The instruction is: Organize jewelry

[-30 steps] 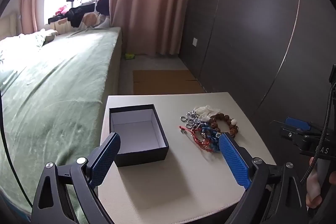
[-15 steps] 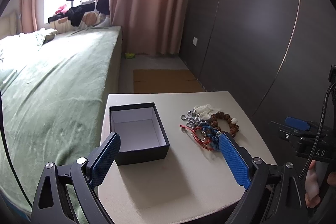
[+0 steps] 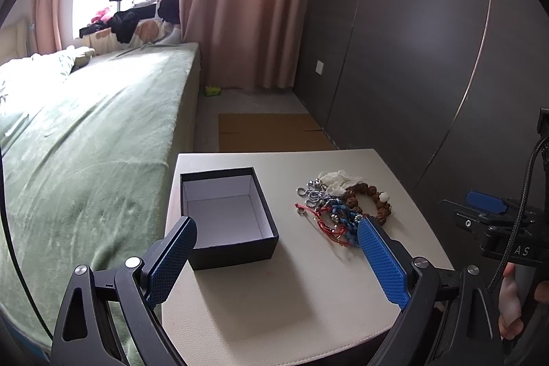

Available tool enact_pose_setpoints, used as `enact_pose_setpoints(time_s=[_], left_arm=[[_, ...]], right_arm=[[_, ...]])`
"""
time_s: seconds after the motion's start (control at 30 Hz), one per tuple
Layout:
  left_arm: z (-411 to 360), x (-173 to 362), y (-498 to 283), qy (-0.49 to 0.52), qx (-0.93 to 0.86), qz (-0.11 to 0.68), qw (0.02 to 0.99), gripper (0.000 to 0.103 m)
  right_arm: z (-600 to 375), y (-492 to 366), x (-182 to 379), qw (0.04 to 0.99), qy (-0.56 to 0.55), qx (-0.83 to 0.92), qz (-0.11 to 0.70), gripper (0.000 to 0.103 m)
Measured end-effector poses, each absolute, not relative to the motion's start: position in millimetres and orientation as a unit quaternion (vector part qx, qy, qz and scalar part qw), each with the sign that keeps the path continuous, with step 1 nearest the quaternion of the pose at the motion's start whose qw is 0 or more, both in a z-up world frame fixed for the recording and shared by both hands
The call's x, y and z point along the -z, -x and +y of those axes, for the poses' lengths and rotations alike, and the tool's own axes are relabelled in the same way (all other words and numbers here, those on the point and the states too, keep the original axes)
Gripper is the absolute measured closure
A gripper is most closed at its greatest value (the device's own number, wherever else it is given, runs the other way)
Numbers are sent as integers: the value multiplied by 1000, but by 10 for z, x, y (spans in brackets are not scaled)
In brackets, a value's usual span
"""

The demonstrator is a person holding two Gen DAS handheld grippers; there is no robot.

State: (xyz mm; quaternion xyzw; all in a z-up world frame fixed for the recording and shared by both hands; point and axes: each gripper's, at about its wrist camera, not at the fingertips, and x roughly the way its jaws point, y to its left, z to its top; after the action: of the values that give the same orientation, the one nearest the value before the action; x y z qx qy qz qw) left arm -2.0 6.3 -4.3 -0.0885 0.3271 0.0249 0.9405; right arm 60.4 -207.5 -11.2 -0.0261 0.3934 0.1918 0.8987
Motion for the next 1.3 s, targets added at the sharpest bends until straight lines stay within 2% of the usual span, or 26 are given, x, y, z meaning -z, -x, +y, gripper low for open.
enact_pose_setpoints(time_s=[1.3], left_arm=[[12, 63, -40, 88, -22, 330, 940, 8]], right_arm=[[-2113, -670, 140, 896, 7, -180, 405, 14]])
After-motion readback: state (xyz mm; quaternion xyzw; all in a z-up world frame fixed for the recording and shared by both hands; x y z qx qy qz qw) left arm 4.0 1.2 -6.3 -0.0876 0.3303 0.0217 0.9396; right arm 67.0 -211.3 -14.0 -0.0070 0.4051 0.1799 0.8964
